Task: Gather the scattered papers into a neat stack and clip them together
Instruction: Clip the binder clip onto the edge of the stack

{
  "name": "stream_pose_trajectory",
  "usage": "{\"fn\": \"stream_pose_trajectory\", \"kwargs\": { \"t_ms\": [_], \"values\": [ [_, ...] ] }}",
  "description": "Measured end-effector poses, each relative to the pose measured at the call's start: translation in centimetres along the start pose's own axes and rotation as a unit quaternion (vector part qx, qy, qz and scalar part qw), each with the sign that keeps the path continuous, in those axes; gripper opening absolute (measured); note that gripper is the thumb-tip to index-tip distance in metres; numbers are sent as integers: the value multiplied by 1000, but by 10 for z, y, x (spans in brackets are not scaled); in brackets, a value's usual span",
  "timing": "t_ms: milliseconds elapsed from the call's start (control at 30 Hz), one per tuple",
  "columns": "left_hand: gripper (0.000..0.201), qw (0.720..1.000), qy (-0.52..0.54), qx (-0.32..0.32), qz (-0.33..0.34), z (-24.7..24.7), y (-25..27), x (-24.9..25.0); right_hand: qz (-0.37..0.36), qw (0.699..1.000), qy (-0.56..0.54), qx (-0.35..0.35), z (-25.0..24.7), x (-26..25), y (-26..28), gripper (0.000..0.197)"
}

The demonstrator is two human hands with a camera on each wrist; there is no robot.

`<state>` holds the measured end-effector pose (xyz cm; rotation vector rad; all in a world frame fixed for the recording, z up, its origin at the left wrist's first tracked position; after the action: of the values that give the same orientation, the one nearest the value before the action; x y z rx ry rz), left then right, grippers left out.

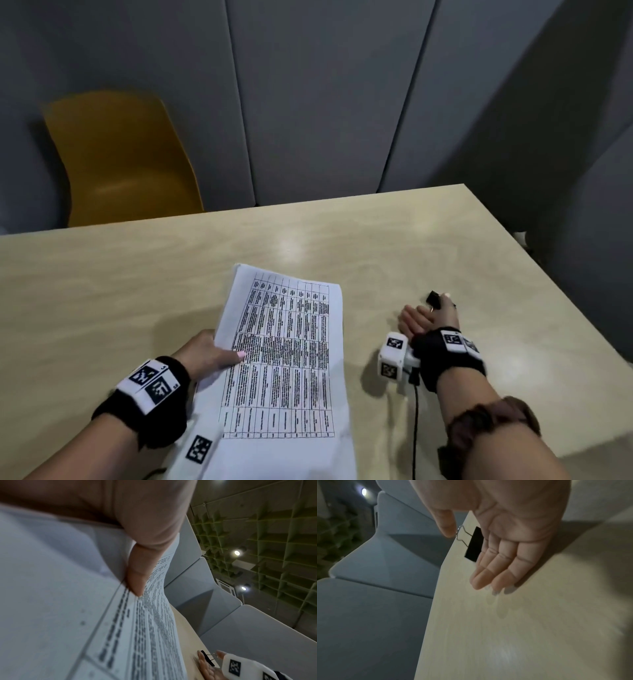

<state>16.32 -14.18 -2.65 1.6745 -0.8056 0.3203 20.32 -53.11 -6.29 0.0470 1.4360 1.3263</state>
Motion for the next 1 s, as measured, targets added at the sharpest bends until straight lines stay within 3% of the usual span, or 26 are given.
{"fn": "stream_pose_trajectory", "kwargs": {
  "t_ms": [67,267,467,567,633,667,700,767,800,833,900,1000],
  "values": [
    [40,1000,8,4,-5,0,-2,-1,-7,999,-28,19,-6,-12,-8,54],
    [41,1000,22,18,-9,-1,-10,-7,-33,995,-2,95,-14,-18,-14,30],
    [41,999,34,10,-6,-4,-13,-16,18,995,93,-20,34,44,49,36],
    [51,999,46,18,-15,-12,-15,-32,66,974,166,-138,67,87,95,39],
    [55,998,56,16,-16,-18,-15,-42,62,931,291,-213,84,109,122,36],
    [56,998,58,14,-13,-20,-13,-46,24,893,377,-246,92,117,131,31],
    [55,998,59,10,-11,-19,-13,-47,-35,840,466,-275,98,119,135,26],
    [54,997,71,9,-8,-23,-9,-56,-170,697,634,-289,114,119,141,23],
    [56,997,78,8,-2,-25,-8,-59,-222,649,673,-278,121,115,144,25],
    [59,996,84,7,6,-27,-6,-63,-256,634,679,-269,128,110,148,27],
    [64,994,104,1,23,-29,-4,-67,-283,647,658,-263,135,101,149,31],
    [59,991,128,-2,37,-35,2,-74,-251,635,670,-291,137,104,148,32]
  ]
}}
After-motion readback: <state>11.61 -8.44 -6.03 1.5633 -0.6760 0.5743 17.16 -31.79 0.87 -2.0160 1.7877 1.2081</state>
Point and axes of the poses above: each hand's wrist, its own y-axis away from the middle knuckle, its own z-axis out of the palm, x = y × z, the point moved 9 cm from there along -y, towards the middle knuckle, and after that the axes turned 6 degrees about -z, right-handed, at the moved point
